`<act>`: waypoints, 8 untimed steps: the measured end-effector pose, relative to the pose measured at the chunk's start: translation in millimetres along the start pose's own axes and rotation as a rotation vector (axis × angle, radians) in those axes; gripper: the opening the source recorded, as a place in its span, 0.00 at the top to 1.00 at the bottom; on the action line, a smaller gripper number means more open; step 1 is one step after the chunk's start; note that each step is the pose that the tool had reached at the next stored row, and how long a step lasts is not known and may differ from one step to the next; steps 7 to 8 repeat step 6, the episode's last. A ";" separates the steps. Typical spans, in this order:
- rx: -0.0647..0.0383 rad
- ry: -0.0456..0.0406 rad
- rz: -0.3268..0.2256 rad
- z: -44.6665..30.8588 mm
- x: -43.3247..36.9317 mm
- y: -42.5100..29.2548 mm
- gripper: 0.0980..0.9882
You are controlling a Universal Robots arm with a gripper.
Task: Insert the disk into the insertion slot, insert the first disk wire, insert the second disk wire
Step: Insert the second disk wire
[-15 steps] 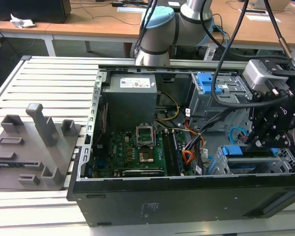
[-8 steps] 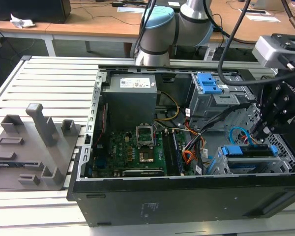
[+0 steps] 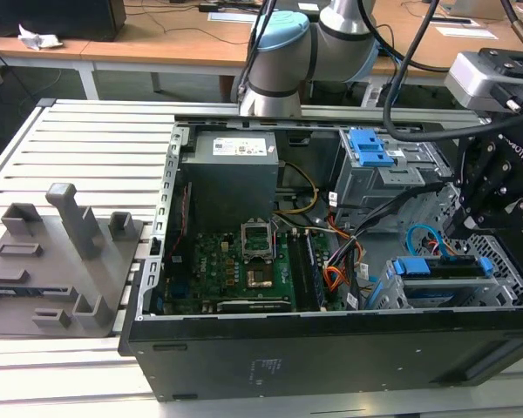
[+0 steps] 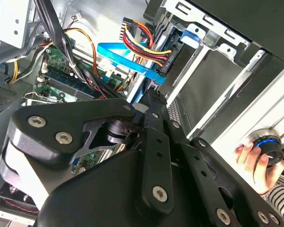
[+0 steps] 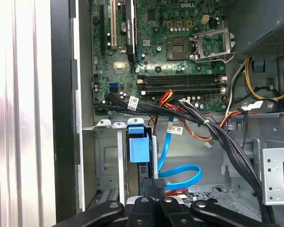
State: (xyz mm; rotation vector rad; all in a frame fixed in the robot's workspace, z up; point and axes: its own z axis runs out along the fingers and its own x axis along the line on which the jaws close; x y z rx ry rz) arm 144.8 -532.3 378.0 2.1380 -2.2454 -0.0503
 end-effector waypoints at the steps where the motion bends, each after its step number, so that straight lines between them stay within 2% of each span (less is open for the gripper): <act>1: 0.000 -0.0002 0.000 0.1 0.0 0.0 0.99; 8: 0.000 -0.0001 0.000 0.0 0.0 0.1 0.99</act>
